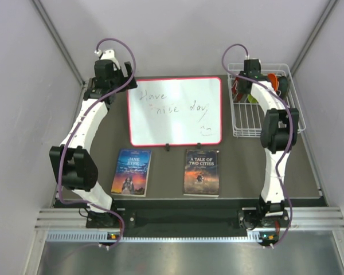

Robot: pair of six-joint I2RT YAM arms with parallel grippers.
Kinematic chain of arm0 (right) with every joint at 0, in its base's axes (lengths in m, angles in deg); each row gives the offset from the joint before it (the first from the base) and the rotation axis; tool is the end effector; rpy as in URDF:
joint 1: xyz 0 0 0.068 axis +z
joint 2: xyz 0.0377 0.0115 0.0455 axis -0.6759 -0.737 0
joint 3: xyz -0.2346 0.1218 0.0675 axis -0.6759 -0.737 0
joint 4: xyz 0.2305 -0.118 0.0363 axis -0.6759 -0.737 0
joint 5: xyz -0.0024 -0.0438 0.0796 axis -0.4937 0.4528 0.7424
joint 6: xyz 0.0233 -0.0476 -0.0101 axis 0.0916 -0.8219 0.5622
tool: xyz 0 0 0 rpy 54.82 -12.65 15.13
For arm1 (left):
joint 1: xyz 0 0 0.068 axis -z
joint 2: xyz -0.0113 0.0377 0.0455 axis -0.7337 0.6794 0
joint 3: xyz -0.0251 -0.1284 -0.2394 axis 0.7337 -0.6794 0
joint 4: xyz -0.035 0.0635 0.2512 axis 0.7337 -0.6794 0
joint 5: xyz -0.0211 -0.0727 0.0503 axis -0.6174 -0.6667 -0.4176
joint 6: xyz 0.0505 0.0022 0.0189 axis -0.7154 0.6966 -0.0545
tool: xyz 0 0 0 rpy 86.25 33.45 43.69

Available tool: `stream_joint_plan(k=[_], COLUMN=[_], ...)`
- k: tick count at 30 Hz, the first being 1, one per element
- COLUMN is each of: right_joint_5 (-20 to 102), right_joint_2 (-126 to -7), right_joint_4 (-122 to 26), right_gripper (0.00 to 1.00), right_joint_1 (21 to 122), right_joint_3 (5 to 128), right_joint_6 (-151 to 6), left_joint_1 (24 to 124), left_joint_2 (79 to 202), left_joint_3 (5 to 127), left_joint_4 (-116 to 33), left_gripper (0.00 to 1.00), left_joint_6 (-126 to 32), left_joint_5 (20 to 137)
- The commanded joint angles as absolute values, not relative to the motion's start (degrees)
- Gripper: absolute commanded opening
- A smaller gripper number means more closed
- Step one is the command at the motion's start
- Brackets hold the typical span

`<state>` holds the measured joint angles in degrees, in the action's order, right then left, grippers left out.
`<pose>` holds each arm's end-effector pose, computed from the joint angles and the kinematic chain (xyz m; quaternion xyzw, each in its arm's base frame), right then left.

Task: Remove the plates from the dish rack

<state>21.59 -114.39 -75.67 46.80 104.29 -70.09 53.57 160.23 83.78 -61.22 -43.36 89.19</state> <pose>0.5167 0.0317 0.2347 0.0776 0.9125 -0.0447 0.3991 0.3919 -0.0421 0.3703 -0.0744 0.8304 -0.0829 0.5460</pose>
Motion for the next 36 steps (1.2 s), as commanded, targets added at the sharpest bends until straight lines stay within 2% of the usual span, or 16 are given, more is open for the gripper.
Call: stream_joint_plan(k=[1,4,10,12,22,23,27,32,36], right_joint_5=[18.9,18.6,19.0,19.1,11.4,10.3,3.0,-0.3,-0.7], right_joint_2=[-111.1,-110.7,-109.2,-107.3,-101.2,-100.8,-100.1,-98.6,-96.8], right_joint_4=[-70.8,-70.0,-67.2,-64.2,-58.5,-58.4,-57.2,-56.2,-54.4], right_gripper=[0.38,0.37,0.21,0.13,0.07,0.04,0.04,0.02,0.05], right_joint_1=[46.7,46.8,46.9,47.1,49.1,49.6,50.9,51.0,51.1], right_joint_3=[103.5,103.0,100.0,97.4,92.6,92.7,92.9,92.6,91.2], right_joint_6=[-70.0,-69.9,-69.3,-69.0,-70.6,-71.4,-73.3,-73.7,-74.0], left_joint_1=[53.4,53.4,53.4,53.4,53.4,53.5,53.4,53.4,53.4], left_joint_2=[160.1,160.1,159.7,159.5,159.0,159.0,159.4,159.4,159.3], left_joint_3=[83.5,83.5,83.1,82.8,82.4,82.3,82.3,82.0,82.1], left_joint_4=[-58.1,-58.1,-57.5,-57.3,-56.8,-56.9,-56.7,-56.7,-56.7], left_gripper=[0.99,0.99,0.99,0.99,0.99,0.99,0.99,0.99,0.99], left_joint_6=[-43.7,-43.7,-43.6,-43.6,-43.7,-43.7,-43.7,-43.9,-44.0], left_joint_5=[89.9,89.8,89.8,89.9,90.4,90.5,90.3,90.7,90.7])
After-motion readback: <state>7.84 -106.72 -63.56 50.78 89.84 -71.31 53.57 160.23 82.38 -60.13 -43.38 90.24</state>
